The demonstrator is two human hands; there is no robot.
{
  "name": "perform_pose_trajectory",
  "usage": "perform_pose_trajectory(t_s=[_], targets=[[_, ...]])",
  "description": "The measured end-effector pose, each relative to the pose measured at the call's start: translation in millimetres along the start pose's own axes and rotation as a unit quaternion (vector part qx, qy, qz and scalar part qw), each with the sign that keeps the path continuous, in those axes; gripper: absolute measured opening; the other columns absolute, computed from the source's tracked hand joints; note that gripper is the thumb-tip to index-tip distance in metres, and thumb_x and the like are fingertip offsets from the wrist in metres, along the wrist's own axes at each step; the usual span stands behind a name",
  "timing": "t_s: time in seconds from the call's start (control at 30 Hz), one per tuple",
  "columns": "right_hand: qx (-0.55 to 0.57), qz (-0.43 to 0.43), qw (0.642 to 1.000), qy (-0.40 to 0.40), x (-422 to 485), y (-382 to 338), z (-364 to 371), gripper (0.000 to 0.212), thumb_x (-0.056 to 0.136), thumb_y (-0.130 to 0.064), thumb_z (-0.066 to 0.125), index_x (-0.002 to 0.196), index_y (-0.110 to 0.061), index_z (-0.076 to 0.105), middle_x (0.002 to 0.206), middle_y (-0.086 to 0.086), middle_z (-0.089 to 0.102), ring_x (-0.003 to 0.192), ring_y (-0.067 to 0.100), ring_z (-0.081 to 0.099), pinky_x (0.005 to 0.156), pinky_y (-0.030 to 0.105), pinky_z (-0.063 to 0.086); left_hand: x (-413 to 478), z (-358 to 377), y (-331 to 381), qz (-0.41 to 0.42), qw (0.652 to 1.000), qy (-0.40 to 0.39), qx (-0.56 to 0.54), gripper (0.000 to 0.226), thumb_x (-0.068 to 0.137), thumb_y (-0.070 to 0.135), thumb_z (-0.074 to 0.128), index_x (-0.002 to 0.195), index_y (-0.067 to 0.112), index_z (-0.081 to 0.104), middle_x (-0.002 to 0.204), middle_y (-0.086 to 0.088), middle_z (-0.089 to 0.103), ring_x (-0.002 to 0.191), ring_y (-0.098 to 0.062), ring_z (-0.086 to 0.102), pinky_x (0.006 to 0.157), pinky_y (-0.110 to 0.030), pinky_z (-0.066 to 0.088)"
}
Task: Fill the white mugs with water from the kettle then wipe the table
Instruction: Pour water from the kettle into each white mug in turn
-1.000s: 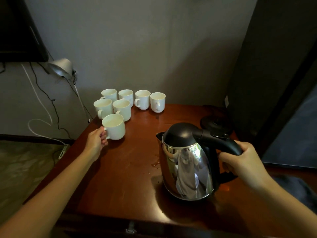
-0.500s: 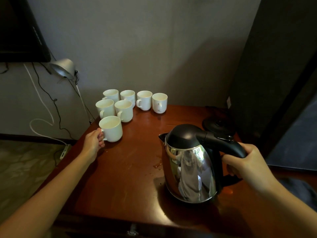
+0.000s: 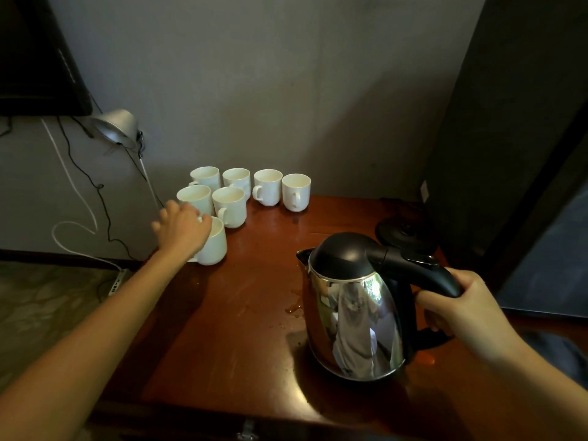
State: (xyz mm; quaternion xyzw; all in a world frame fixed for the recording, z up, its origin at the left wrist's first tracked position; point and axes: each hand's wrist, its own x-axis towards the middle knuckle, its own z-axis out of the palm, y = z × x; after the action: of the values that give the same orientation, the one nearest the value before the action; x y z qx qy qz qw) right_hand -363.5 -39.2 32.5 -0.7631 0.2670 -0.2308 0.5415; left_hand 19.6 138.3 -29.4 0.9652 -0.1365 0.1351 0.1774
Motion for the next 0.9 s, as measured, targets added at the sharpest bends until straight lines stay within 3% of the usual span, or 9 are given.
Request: perform_pose_trajectory(t_s=[0.2,0.4,0.47,0.57,0.67,0.77,0.9], targets=[[-0.008,0.003,1.000,-0.002,-1,-3,2,0.020,0.077,0.013,0.057,0.081,-0.005,0.065,0.045,0.005,0.048,0.038,0.014,0.046,0.038,0.018,0.037,37,18,39,0.047,0.987,-0.130,0.081,0.039,0.094,0.038,0.039,0.099,0.009,0.064,0.116,-0.017,0.057,0.117,-0.036,0.039,0.096,-0.046,0.028],[-0.009,0.007,1.000,-0.009,1,-2,1,0.017,0.077,0.013,0.057,0.083,-0.001,0.064,0.041,0.003,0.048,0.036,0.012,0.047,0.037,0.017,0.036,56,32,47,0.019,0.984,-0.148,0.099,0.029,0.093,0.036,0.049,0.098,0.009,0.059,0.118,-0.016,0.057,0.120,-0.036,0.042,0.103,-0.047,0.024],[-0.013,0.006,1.000,-0.009,2,-2,1,0.017,0.077,0.013,0.057,0.084,-0.001,0.064,0.041,0.003,0.048,0.036,0.012,0.047,0.037,0.017,0.036,67,34,47,-0.007,0.984,-0.162,0.075,0.024,0.090,0.029,0.054,0.099,0.007,0.056,0.113,-0.015,0.058,0.116,-0.036,0.048,0.104,-0.047,0.030],[-0.016,0.004,1.000,-0.006,2,0,0,0.016,0.077,0.014,0.057,0.083,0.001,0.064,0.043,0.004,0.048,0.037,0.014,0.047,0.037,0.017,0.036,82,39,44,-0.014,0.981,-0.189,0.028,0.033,0.086,0.028,0.059,0.106,0.003,0.056,0.098,-0.016,0.057,0.101,-0.036,0.057,0.094,-0.045,0.045],[-0.021,0.003,1.000,-0.012,2,0,-1,0.016,0.077,0.013,0.057,0.083,0.000,0.064,0.042,0.005,0.048,0.036,0.013,0.046,0.037,0.018,0.035,78,35,45,-0.038,0.985,-0.167,-0.029,0.028,0.084,0.029,0.064,0.093,0.005,0.053,0.091,-0.015,0.056,0.095,-0.035,0.058,0.088,-0.043,0.047],[-0.022,0.003,1.000,-0.014,2,2,-2,0.017,0.077,0.012,0.057,0.084,-0.001,0.064,0.043,0.005,0.048,0.037,0.013,0.047,0.038,0.018,0.036,72,28,52,-0.039,0.987,-0.141,-0.070,0.018,0.086,0.021,0.060,0.089,0.004,0.056,0.092,-0.018,0.063,0.081,-0.031,0.057,0.067,-0.036,0.043],[-0.018,0.001,1.000,-0.016,1,3,-3,0.014,0.078,0.013,0.057,0.084,0.002,0.063,0.044,0.005,0.049,0.038,0.014,0.047,0.039,0.018,0.037,66,13,64,0.002,0.989,-0.084,-0.118,0.022,0.087,0.021,0.061,0.092,-0.001,0.061,0.095,-0.022,0.064,0.090,-0.038,0.061,0.066,-0.035,0.039]])
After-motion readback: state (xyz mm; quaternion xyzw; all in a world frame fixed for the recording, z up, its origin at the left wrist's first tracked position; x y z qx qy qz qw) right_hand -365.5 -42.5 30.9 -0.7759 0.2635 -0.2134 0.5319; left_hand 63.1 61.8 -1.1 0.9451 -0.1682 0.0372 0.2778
